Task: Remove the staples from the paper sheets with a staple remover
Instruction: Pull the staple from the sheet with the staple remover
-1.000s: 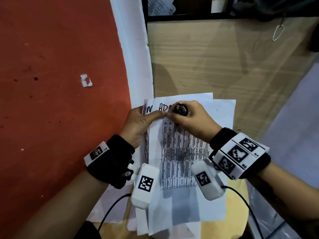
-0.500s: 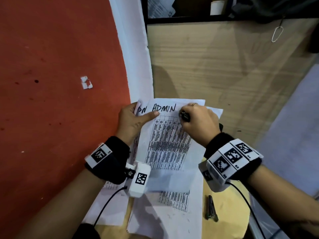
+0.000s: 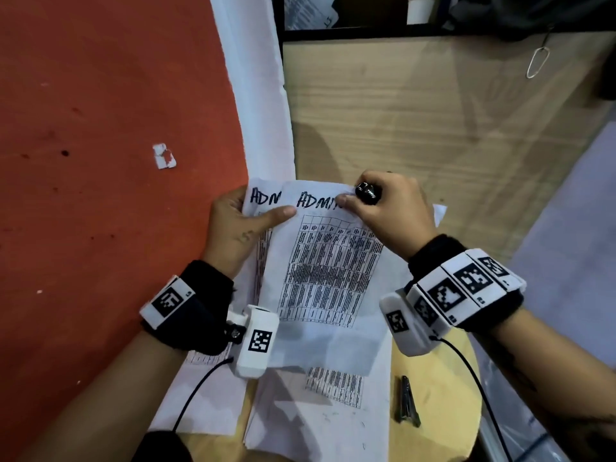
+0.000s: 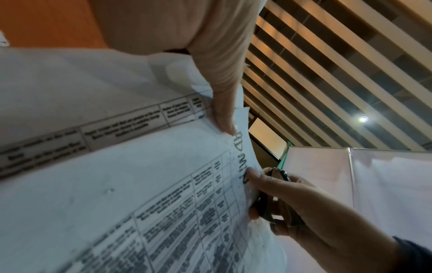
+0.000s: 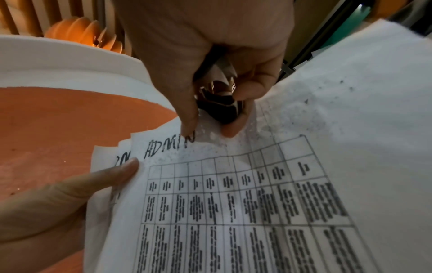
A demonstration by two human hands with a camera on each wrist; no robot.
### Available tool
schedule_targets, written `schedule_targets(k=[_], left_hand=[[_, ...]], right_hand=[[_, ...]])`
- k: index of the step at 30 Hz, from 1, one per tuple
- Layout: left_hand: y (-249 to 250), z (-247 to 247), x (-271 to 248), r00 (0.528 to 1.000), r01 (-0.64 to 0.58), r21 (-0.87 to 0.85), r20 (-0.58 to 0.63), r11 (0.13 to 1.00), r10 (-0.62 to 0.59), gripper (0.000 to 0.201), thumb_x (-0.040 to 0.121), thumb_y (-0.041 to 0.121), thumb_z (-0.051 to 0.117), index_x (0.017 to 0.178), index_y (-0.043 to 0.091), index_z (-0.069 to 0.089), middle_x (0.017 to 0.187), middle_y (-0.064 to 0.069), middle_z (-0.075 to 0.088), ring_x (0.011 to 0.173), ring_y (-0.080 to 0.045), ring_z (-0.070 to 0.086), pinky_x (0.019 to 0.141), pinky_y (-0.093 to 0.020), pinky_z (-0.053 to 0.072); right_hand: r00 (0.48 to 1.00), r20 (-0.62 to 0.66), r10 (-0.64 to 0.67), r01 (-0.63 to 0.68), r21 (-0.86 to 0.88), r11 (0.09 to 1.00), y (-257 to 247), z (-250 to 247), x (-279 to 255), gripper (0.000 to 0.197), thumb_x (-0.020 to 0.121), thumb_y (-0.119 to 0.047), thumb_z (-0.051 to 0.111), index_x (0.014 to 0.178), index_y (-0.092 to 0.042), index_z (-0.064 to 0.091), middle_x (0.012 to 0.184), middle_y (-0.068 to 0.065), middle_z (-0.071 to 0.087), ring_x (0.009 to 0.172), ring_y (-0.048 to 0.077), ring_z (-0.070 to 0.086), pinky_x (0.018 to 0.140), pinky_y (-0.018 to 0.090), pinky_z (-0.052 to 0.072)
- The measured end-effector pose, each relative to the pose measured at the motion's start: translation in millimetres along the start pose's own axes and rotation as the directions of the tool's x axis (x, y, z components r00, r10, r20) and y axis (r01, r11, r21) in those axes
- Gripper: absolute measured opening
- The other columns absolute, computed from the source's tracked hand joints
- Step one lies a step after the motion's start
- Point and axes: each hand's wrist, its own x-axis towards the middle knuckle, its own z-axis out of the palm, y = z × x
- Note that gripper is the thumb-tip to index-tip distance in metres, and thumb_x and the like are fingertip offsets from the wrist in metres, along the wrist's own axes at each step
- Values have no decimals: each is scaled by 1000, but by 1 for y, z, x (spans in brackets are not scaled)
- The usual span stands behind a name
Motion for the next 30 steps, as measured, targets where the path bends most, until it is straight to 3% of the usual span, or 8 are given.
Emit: schedule_targets(k=[12, 16, 18, 20, 22, 24, 26, 30], left_hand=[[16, -9, 1, 1000, 2, 71, 20, 998, -3, 6, 83, 6, 67, 87, 9, 69, 75, 14, 72, 74, -5, 65, 72, -20, 52], [36, -9, 13, 983, -123, 307, 167, 944, 74, 30, 68, 11, 81, 95, 13, 68, 88, 7, 69, 79, 3, 63, 81, -24, 50], [45, -2, 18, 969, -172, 456, 238, 873, 67, 35, 59, 39, 85, 88, 28, 69, 88, 11, 71, 83, 4, 64, 81, -23, 50], [50, 4, 25, 941, -224, 662, 339, 715, -19, 50, 51, 70, 71, 83, 33, 69, 83, 12, 71, 86, -6, 67, 82, -32, 53], [51, 11, 28, 910, -295, 763, 407, 575, -74, 63, 48, 82, 58, 77, 26, 67, 68, 8, 66, 71, -15, 63, 70, -36, 51], [54, 19, 27, 907, -326, 773, 419, 545, -51, 69, 49, 86, 54, 68, 19, 61, 53, 5, 51, 54, -12, 49, 56, -28, 39], [56, 22, 26, 909, -329, 771, 414, 545, -37, 62, 52, 82, 60, 66, 22, 62, 50, 4, 46, 50, -10, 42, 53, -29, 29], [53, 17, 32, 874, -385, 781, 479, 492, -77, 14, 76, 39, 74, 80, 26, 69, 54, 14, 47, 52, -1, 36, 59, -28, 26]], right_hand=[[998, -21, 53, -56, -143, 988, -15, -11, -6, 41, 72, -58, 68, 72, -23, 46, 85, 1, 64, 90, 28, 59, 63, 29, 33], [998, -27, 55, -59, -168, 984, -19, -14, -11, 42, 73, -60, 66, 73, -23, 46, 89, 3, 65, 93, 29, 58, 64, 29, 31], [998, -32, 57, -61, -171, 983, -22, -14, -13, 38, 74, -57, 65, 74, -23, 47, 90, 3, 65, 94, 30, 58, 64, 29, 30], [997, -52, 54, -62, -173, 983, -25, -13, -15, 32, 75, -50, 64, 74, -22, 48, 88, 3, 64, 94, 31, 57, 64, 29, 28], [997, -58, 42, -52, -184, 981, -28, -13, -16, 31, 76, -48, 62, 73, -22, 46, 88, 2, 63, 94, 31, 57, 64, 29, 28], [999, -30, 30, -36, -206, 978, -30, -15, -18, 36, 76, -53, 63, 75, -24, 42, 92, 2, 62, 94, 30, 56, 64, 29, 27], [1000, -11, 23, -25, -228, 973, -30, -16, -19, 39, 76, -57, 63, 76, -25, 40, 95, 2, 61, 94, 30, 56, 63, 29, 26], [999, -16, 32, -35, -184, 982, -28, -17, -20, 34, 78, -52, 64, 74, -25, 45, 90, 0, 64, 95, 27, 57, 64, 29, 28]])
